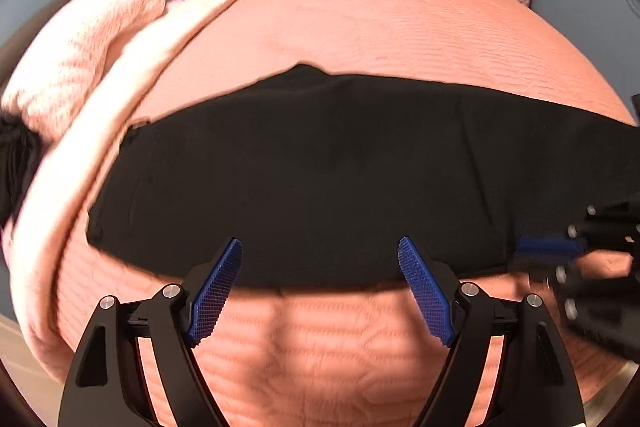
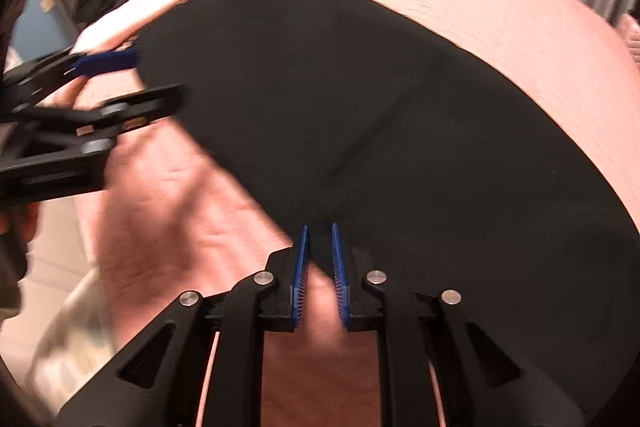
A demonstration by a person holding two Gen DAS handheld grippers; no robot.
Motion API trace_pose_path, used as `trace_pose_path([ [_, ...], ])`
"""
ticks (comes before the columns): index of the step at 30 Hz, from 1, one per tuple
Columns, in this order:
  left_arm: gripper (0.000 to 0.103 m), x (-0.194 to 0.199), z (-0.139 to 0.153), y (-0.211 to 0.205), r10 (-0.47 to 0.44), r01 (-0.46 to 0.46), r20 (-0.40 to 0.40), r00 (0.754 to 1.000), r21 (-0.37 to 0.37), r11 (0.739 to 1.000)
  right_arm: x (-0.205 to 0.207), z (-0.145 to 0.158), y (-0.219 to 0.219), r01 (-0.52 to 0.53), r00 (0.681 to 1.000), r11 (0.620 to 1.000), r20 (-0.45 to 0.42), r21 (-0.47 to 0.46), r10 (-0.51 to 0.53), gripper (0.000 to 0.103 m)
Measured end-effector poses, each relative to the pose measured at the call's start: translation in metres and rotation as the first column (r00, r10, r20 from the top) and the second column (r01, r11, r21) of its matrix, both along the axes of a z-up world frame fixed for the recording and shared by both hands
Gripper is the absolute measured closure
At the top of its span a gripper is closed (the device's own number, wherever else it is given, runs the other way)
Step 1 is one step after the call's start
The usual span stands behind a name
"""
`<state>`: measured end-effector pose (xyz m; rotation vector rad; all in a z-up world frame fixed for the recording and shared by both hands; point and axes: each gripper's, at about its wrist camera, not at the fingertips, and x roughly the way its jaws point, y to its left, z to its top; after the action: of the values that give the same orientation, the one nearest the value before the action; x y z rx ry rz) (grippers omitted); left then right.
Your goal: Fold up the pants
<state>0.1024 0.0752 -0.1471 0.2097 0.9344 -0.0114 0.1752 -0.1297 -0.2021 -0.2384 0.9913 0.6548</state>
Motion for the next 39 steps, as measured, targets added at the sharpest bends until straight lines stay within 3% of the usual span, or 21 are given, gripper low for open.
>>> trace_pose_path([
  [2,0.025,0.004,-0.001,-0.011,-0.020,0.020,0.002,1.000,0.034,0.999,-0.001,0.004,-0.007,0.055,0.998,0.998,0.029,0.018,-0.056,0.091],
  [5,0.025,0.007,0.000,-0.021,-0.037,0.037,-0.005,0.999,0.014,0.999,0.001,-0.018,-0.017,0.124,0.992,0.992,-0.005,-0.025,-0.124,0.091],
  [8,0.024,0.006,0.004,-0.030,-0.048,0.048,0.000,0.999,0.011,0.999,-0.013,-0.002,-0.035,0.181,0.984,0.981,-0.009,0.064,-0.181,0.091],
  [13,0.025,0.005,0.009,-0.046,-0.056,0.056,-0.008,0.998,-0.011,0.998,-0.047,0.029,-0.096,0.367,0.923,0.924,0.080,0.111,-0.376,0.089],
  [16,0.025,0.004,0.015,-0.064,-0.071,0.071,0.000,0.997,-0.018,0.997,-0.072,0.033,-0.154,0.518,0.844,0.848,0.093,0.110,-0.528,0.089],
  [17,0.025,0.003,0.016,-0.070,-0.075,0.075,0.000,0.997,-0.017,0.997,-0.082,0.035,-0.182,0.582,0.801,0.808,0.106,0.089,-0.589,0.089],
  [18,0.022,0.002,0.017,-0.078,-0.082,0.082,0.000,0.997,-0.017,0.997,-0.088,0.035,-0.197,0.617,0.775,0.783,0.117,0.071,-0.621,0.085],
  [19,0.021,0.001,0.018,-0.091,-0.092,0.092,0.000,0.996,-0.015,0.996,-0.097,0.038,-0.221,0.674,0.726,0.737,0.145,0.039,-0.672,0.066],
  [21,0.021,-0.002,0.020,-0.113,-0.116,0.116,-0.001,0.993,-0.010,0.993,-0.113,0.043,-0.251,0.732,0.662,0.681,0.202,0.033,-0.722,0.045],
  [24,0.021,-0.010,0.025,-0.156,-0.181,0.181,0.016,0.983,0.003,0.984,-0.130,0.057,-0.297,0.800,0.574,0.600,0.259,0.027,-0.777,0.045],
  [26,0.021,-0.015,0.030,-0.181,-0.218,0.218,0.030,0.975,0.020,0.976,-0.136,0.064,-0.319,0.833,0.520,0.551,0.272,0.050,-0.810,0.038],
  [27,0.021,-0.018,0.032,-0.194,-0.237,0.236,0.037,0.971,0.024,0.971,-0.139,0.065,-0.330,0.844,0.500,0.532,0.265,0.062,-0.824,0.030],
  [28,0.021,-0.021,0.034,-0.205,-0.253,0.252,0.042,0.967,0.027,0.967,-0.139,0.062,-0.336,0.849,0.494,0.525,0.256,0.065,-0.831,0.020],
  [29,0.021,-0.022,0.036,-0.214,-0.266,0.265,0.045,0.963,0.029,0.964,-0.142,0.058,-0.346,0.855,0.489,0.515,0.238,0.063,-0.840,0.019],
  [34,0.019,-0.026,0.038,-0.250,-0.295,0.292,0.045,0.954,0.057,0.955,-0.137,0.045,-0.360,0.857,0.484,0.500,0.136,0.125,-0.864,0.019],
  [39,0.019,-0.032,0.038,-0.273,-0.323,0.318,0.053,0.945,0.087,0.944,-0.114,0.031,-0.361,0.851,0.491,0.503,0.110,0.151,-0.864,0.016],
])
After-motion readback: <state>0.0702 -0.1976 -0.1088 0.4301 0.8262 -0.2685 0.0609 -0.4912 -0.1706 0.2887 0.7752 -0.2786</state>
